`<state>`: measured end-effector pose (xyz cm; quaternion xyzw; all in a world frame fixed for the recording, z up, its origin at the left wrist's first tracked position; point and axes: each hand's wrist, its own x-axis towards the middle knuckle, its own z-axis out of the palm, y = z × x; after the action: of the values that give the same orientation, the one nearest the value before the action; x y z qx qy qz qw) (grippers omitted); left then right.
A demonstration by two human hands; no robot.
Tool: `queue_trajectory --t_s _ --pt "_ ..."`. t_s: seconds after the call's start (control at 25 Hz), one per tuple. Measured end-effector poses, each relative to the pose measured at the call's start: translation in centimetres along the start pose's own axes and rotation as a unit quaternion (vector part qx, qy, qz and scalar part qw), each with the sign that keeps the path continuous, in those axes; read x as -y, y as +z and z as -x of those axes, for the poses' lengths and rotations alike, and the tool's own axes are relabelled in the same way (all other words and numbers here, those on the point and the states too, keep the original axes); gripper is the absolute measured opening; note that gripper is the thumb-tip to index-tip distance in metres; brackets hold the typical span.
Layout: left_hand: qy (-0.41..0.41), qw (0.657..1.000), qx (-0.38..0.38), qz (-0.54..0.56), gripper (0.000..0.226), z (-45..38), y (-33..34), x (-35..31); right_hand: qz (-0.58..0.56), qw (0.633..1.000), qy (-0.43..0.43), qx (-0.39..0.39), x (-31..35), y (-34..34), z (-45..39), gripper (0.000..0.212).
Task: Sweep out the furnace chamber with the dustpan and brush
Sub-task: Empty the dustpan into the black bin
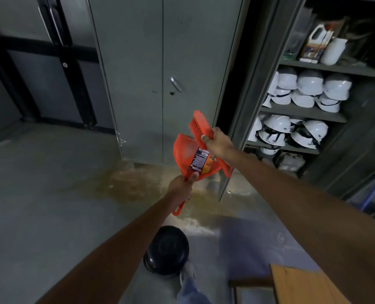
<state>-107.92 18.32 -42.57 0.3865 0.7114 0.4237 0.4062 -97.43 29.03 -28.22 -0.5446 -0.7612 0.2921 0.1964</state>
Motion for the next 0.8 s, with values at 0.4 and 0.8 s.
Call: queue_trajectory --t_s 0.4,0.8 --pt "-0.063 0.998 -0.005 0.025 0.066 -10.0 -0.6 2.7 0.037 0.995 -0.007 0.097 -1.1 5.7 -13.8 0.038" --pt "-0.243 0.969 0.039 0.0 0.056 -3.2 3.9 18.1 0.092 0.966 0.053 0.237 -12.4 17.6 -8.7 0.046"
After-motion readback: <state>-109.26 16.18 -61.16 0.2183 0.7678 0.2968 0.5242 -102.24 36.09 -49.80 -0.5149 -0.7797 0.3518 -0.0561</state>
